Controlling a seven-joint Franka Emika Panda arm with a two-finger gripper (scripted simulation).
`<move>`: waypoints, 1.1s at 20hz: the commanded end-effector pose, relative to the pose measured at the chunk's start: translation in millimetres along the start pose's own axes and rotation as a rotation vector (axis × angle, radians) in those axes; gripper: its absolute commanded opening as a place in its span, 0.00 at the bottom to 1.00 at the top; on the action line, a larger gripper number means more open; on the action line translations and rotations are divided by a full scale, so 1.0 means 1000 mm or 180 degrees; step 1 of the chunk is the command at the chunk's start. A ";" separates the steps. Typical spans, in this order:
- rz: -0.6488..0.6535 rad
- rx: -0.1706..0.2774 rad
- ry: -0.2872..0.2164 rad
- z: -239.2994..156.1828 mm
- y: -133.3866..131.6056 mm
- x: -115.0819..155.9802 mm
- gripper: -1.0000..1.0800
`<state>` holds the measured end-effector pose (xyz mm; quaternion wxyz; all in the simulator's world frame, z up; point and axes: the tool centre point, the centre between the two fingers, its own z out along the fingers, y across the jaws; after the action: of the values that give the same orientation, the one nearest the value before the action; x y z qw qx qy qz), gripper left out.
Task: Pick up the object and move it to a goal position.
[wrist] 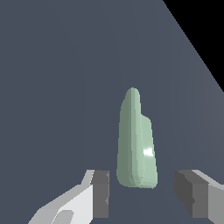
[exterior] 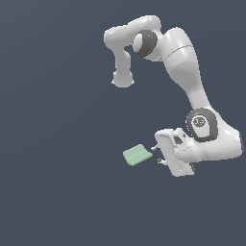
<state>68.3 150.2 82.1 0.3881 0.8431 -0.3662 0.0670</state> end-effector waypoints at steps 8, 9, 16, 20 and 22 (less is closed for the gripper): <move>0.0233 -0.0101 0.0023 0.006 0.002 0.002 0.62; 0.0232 -0.0100 0.0026 0.006 0.002 0.002 0.62; 0.0266 -0.0135 -0.0043 0.019 0.001 0.003 0.62; 0.0262 -0.0132 -0.0035 0.018 0.001 0.003 0.62; 0.0262 -0.0132 -0.0035 0.020 0.001 0.003 0.62</move>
<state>66.5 134.3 71.1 0.4004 0.8194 -0.4040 0.0706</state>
